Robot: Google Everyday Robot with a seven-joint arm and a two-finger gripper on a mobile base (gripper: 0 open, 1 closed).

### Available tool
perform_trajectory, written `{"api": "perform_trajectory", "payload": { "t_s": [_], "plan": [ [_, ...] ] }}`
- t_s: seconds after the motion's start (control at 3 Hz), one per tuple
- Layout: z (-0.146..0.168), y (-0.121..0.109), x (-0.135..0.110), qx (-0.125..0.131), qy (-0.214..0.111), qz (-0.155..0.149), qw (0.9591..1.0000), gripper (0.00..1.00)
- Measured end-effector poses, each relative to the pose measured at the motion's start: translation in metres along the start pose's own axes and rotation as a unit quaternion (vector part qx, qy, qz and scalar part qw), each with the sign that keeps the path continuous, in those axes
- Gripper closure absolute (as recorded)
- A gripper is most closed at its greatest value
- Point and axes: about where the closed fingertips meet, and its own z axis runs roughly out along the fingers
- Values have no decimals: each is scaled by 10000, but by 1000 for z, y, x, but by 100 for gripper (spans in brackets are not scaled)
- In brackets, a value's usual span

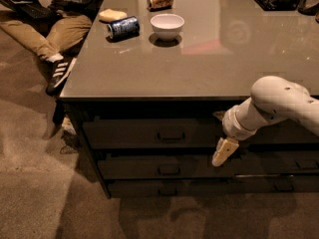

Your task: Open top drawer

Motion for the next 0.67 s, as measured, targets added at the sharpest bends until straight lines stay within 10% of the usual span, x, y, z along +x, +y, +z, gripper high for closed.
{"api": "perform_trajectory", "payload": {
  "t_s": [0.67],
  "plan": [
    [18, 7, 9, -160, -151, 131, 9997, 41]
  ]
}}
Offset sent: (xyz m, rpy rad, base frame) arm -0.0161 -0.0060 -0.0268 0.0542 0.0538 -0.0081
